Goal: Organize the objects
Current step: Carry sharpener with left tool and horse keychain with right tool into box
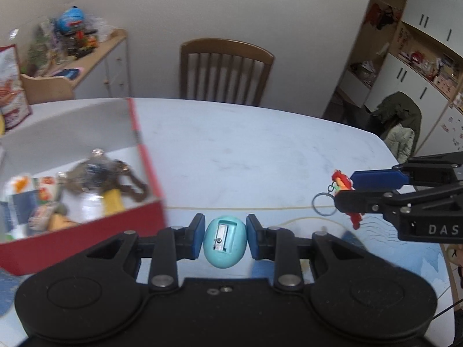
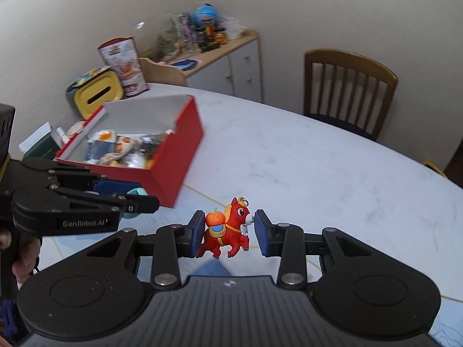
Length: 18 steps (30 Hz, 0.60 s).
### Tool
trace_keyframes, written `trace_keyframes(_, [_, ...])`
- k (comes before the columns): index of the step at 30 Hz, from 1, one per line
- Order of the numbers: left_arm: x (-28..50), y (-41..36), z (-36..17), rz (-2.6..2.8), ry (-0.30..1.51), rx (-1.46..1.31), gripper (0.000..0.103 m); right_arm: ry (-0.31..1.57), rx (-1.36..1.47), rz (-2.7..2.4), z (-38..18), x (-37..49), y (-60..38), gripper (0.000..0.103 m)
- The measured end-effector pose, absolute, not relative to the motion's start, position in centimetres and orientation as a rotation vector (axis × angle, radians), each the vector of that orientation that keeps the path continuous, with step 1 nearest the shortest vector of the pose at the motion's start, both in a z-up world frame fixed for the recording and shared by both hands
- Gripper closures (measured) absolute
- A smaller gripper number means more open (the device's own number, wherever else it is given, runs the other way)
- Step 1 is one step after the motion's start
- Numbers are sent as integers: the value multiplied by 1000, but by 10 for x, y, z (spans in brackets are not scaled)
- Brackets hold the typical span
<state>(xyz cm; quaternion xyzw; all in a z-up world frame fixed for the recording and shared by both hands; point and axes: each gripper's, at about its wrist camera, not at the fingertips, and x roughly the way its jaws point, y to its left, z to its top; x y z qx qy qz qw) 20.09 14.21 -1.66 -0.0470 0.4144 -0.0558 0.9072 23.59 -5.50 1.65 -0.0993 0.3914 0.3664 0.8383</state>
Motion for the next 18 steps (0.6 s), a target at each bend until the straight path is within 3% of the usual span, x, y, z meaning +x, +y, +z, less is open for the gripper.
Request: trace_keyframes(18, [203,290,20,-17,804,-57,74,772,-258,841,36,217,111,67])
